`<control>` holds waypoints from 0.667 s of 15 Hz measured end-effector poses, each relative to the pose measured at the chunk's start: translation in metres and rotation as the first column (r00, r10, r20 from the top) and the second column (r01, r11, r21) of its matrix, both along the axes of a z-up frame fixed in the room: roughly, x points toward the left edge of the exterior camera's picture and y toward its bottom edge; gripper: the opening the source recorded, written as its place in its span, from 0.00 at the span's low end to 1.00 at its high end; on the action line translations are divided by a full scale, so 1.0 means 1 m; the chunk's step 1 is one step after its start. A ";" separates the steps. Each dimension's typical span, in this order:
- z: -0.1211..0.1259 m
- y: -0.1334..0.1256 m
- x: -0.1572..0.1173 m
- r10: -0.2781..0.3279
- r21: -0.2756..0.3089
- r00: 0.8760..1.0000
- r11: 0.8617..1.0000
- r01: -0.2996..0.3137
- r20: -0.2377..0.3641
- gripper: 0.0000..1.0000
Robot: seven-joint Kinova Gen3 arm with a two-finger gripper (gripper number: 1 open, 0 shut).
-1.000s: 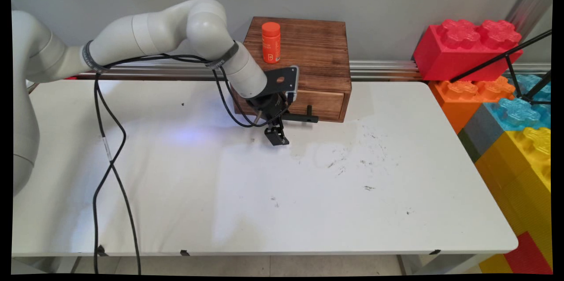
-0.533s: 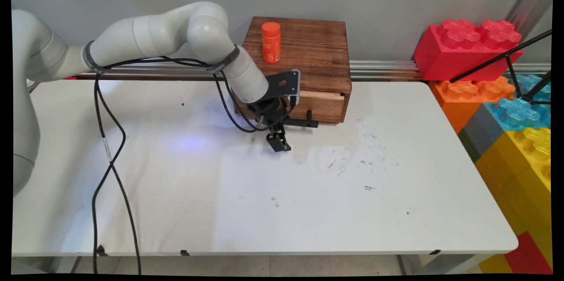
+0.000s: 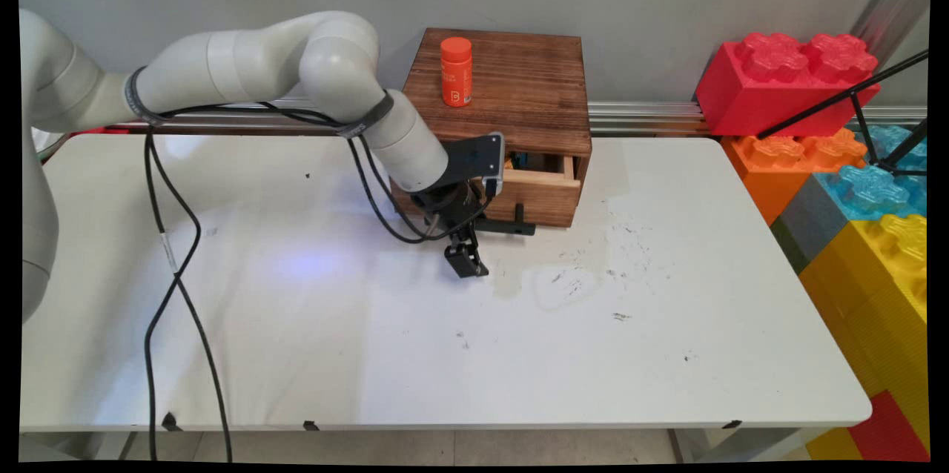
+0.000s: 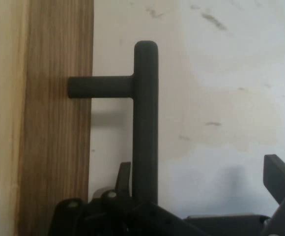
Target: Open the drawer
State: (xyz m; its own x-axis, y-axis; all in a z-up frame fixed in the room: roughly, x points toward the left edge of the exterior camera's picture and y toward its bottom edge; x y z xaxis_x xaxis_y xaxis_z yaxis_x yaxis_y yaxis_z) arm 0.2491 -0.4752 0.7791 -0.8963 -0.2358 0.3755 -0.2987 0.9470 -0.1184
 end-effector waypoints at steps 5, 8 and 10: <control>0.002 0.024 -0.004 -0.026 0.001 1.000 1.000 0.026 0.007 1.00; 0.003 0.039 -0.009 -0.041 -0.004 0.999 0.999 0.041 0.009 1.00; 0.004 0.047 -0.011 -0.046 -0.005 0.999 0.999 0.046 0.008 1.00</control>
State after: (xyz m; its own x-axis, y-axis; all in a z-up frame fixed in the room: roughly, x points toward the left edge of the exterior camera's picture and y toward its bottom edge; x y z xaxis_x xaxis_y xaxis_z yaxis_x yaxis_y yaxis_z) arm 0.2378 -0.4282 0.7833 -0.9092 -0.1920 0.3695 -0.2535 0.9592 -0.1252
